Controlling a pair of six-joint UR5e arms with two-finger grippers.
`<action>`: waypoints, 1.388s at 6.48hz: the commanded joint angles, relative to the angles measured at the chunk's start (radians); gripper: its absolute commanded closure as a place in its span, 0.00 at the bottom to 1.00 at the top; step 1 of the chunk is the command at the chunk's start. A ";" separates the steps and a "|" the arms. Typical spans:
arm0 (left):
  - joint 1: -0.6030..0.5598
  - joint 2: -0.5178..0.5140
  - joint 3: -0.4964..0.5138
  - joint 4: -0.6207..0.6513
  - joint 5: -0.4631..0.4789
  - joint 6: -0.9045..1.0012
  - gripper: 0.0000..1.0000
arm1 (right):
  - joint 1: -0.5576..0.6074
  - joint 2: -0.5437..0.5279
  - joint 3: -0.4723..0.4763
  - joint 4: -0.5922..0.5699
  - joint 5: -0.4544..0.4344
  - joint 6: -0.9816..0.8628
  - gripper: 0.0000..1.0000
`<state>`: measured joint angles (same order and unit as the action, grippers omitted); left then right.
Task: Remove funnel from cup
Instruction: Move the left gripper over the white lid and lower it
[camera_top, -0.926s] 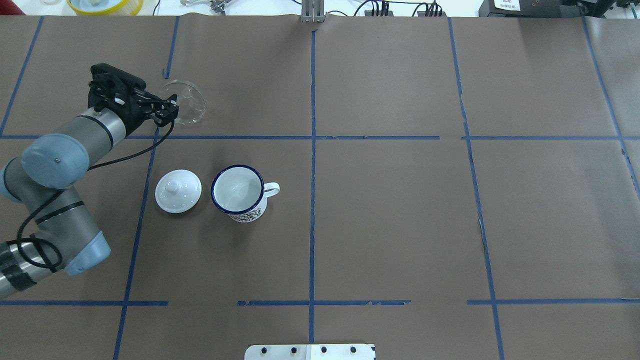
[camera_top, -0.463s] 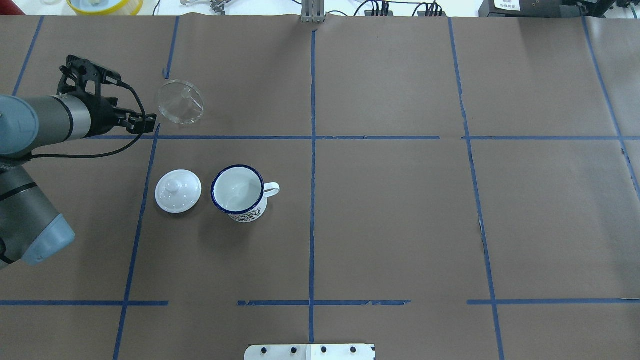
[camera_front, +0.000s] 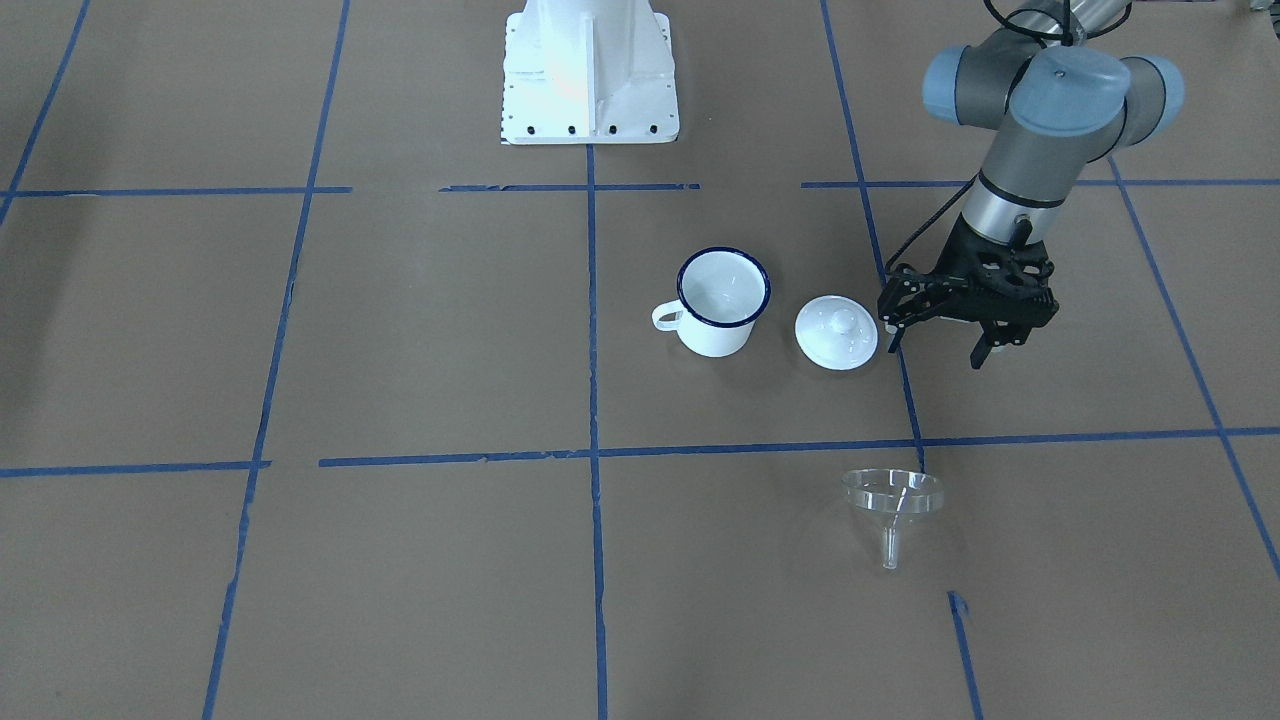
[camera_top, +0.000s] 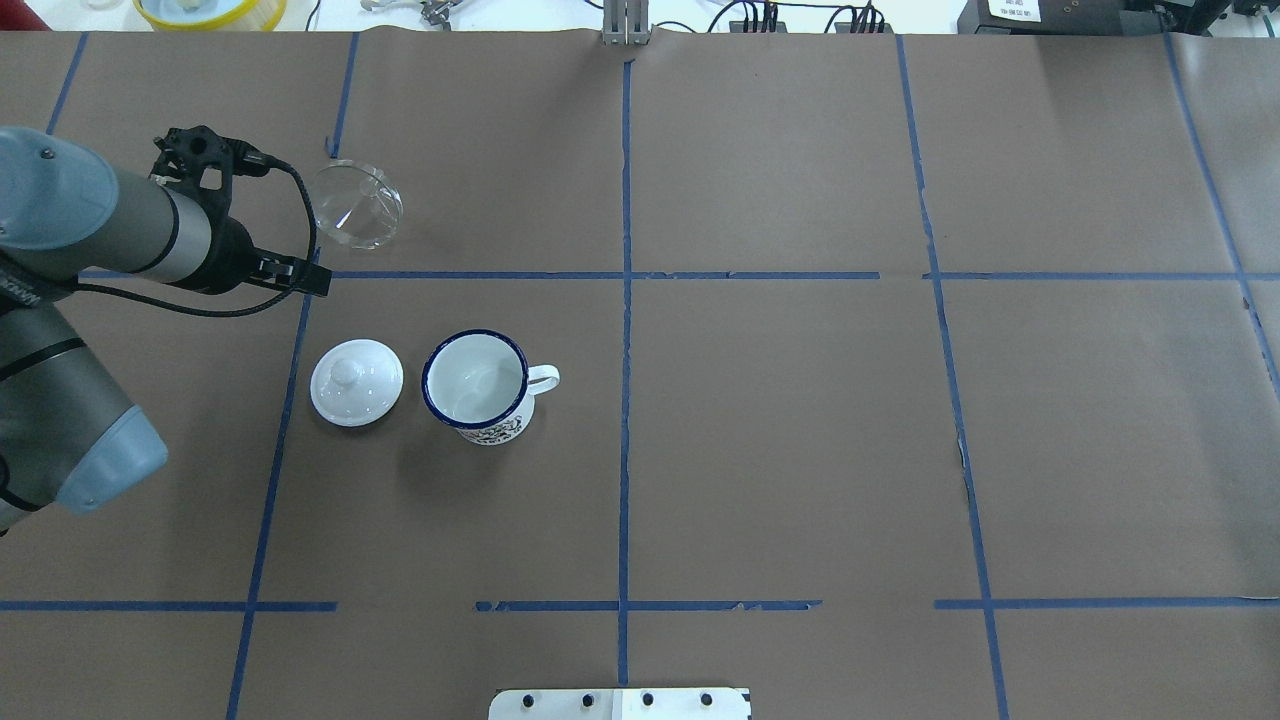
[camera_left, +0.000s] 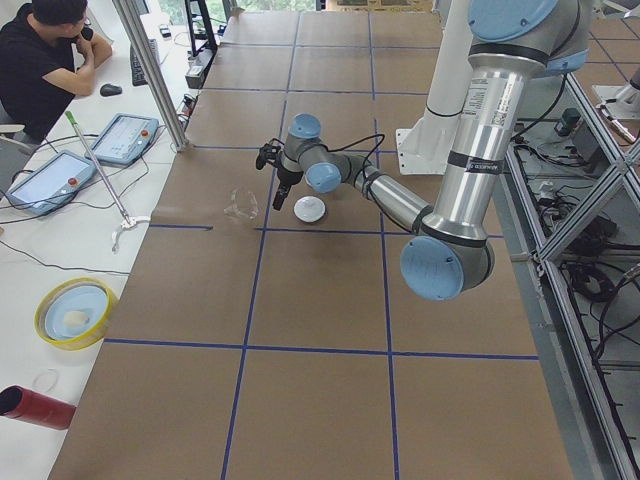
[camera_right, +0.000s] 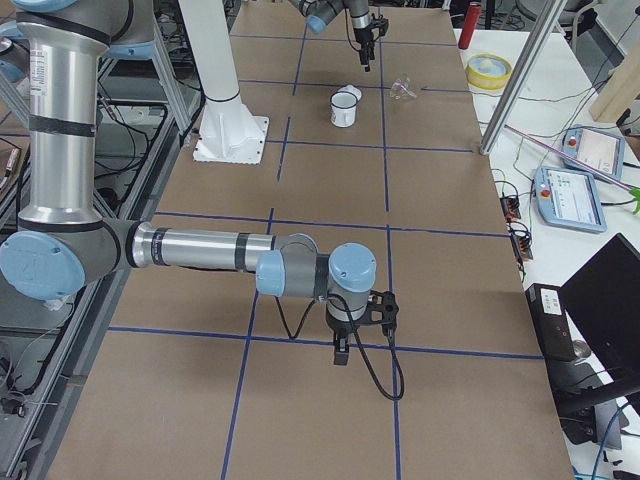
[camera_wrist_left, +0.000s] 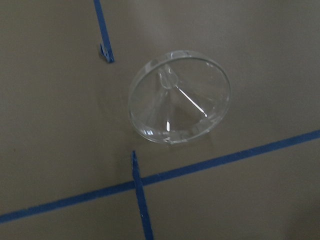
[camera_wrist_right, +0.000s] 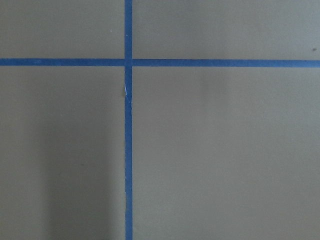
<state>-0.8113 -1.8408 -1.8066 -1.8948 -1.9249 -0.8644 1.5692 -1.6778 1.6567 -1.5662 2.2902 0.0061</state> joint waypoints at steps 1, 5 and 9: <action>0.009 -0.070 0.054 0.068 -0.033 -0.155 0.00 | 0.000 0.001 0.000 0.000 0.000 0.000 0.00; 0.081 -0.072 0.089 0.066 -0.026 -0.194 0.00 | 0.000 0.001 0.000 0.000 0.000 0.000 0.00; 0.145 -0.061 0.082 0.068 -0.025 -0.251 0.10 | 0.000 0.000 0.000 0.000 0.000 0.000 0.00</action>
<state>-0.6819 -1.9051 -1.7239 -1.8270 -1.9504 -1.1079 1.5692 -1.6780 1.6567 -1.5662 2.2902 0.0062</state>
